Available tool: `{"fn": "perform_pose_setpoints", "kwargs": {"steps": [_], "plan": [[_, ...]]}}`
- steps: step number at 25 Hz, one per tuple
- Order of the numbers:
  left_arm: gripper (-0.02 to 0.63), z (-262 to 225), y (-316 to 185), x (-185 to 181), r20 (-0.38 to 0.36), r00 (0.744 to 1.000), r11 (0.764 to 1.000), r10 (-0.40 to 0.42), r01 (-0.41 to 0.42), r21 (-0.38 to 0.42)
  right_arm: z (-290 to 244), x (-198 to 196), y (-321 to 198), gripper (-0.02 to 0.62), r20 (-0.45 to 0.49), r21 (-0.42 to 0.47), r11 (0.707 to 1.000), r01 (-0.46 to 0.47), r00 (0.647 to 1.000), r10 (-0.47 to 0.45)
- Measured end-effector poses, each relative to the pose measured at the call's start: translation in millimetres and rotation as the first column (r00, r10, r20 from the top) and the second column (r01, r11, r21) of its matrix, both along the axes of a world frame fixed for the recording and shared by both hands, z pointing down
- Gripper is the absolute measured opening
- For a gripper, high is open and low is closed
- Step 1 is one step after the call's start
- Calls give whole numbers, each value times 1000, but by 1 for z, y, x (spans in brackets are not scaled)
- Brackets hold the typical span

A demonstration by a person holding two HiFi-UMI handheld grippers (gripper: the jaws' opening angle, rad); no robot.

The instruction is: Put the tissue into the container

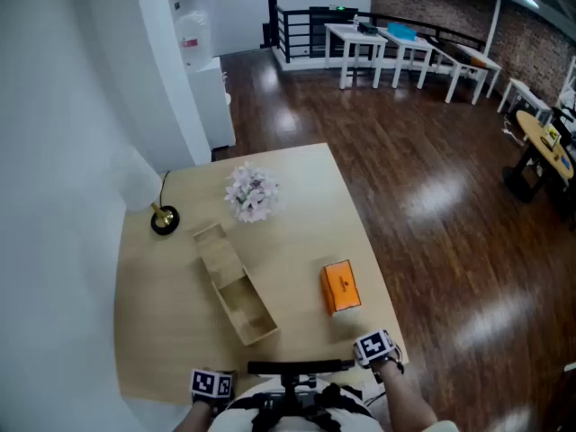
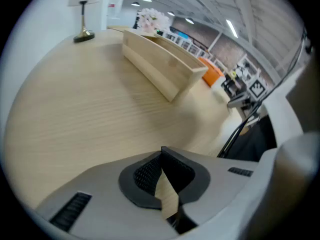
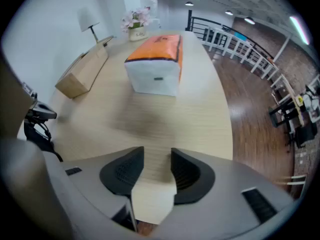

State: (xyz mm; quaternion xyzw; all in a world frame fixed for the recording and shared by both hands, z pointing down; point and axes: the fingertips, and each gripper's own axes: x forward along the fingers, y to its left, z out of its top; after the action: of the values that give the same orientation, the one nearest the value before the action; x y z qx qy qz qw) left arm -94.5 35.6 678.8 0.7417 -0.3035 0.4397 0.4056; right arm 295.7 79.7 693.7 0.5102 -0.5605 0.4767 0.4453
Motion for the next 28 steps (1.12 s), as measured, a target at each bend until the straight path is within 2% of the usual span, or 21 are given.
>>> {"fn": "perform_pose_setpoints", "kwargs": {"steps": [1,2,5,9,12,17,19,23,28], "plan": [[-2,-8,-4,3,-50,998,999,-47,48,15,-5,7,-11,161,-9,74,997,-10,1000,11],[-2,-15,-8,5,-98,991,995,-88,91,31,-9,13,-20,161,-13,134,991,-24,1000,26],[-2,-42,-34,13,-206,967,978,-150,176,112,-23,24,-36,161,40,203,973,-112,994,106],[-2,-83,-69,28,-303,940,948,-159,231,219,-63,37,-77,161,118,320,924,-208,977,179],[-2,-106,-76,36,-346,927,936,-148,244,254,-89,42,-104,165,118,393,894,-215,976,183],[-2,-134,-75,48,-380,917,923,-118,242,299,-123,33,-146,267,141,480,856,-194,980,143],[-2,-141,-74,51,-391,913,920,-112,244,307,-125,27,-159,317,137,487,855,-176,983,124],[-2,-151,-71,54,-405,908,918,-108,247,309,-113,15,-179,392,118,464,876,-128,990,82],[-2,-153,-65,58,-408,906,921,-111,248,300,-91,10,-193,402,107,423,898,-121,991,84]]}}
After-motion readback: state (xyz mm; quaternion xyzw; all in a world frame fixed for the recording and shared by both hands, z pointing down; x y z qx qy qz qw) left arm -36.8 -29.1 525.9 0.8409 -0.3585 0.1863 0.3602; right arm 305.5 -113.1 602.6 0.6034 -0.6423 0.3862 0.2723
